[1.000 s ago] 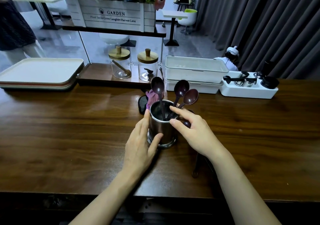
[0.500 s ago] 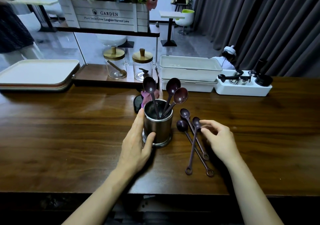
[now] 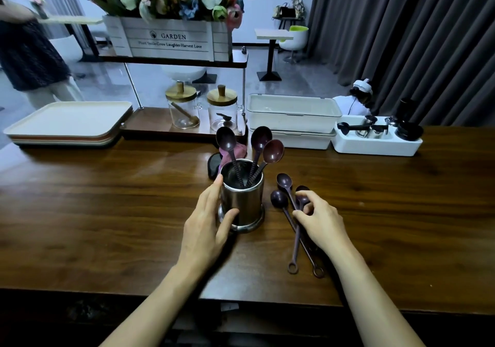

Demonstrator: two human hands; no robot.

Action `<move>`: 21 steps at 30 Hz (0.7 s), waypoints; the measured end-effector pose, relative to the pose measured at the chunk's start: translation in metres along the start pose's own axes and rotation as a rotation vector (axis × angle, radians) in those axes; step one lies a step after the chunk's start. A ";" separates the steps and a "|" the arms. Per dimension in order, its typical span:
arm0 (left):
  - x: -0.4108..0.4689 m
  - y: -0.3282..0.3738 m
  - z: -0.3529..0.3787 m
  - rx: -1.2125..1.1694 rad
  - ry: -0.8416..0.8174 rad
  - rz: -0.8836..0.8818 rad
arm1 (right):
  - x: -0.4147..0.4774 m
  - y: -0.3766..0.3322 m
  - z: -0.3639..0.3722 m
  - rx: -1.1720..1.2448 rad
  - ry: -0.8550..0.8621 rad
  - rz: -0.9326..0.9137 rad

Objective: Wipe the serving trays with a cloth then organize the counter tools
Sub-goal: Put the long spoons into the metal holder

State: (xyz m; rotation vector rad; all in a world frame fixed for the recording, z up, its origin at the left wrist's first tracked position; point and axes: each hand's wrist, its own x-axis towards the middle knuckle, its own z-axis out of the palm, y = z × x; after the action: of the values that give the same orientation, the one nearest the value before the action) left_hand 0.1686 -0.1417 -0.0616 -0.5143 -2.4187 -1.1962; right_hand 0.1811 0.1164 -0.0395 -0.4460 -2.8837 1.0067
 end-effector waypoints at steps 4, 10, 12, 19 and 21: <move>0.000 -0.002 0.000 -0.035 0.000 -0.019 | 0.003 0.000 -0.004 0.042 -0.003 0.013; 0.006 -0.003 -0.001 -0.137 0.050 -0.025 | 0.003 0.001 -0.019 0.307 0.033 -0.017; 0.012 0.000 -0.003 -0.151 0.083 -0.044 | -0.003 -0.007 -0.029 0.449 0.047 -0.043; 0.031 0.000 -0.014 -0.247 -0.036 -0.110 | -0.029 -0.054 -0.063 0.851 0.071 -0.163; 0.030 0.002 -0.012 -0.250 -0.029 -0.131 | -0.034 -0.065 -0.068 0.913 0.093 -0.178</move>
State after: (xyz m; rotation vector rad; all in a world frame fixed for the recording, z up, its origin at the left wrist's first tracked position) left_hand 0.1460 -0.1455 -0.0389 -0.4535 -2.3713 -1.5688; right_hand 0.2072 0.0994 0.0552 -0.1467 -2.0069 1.9824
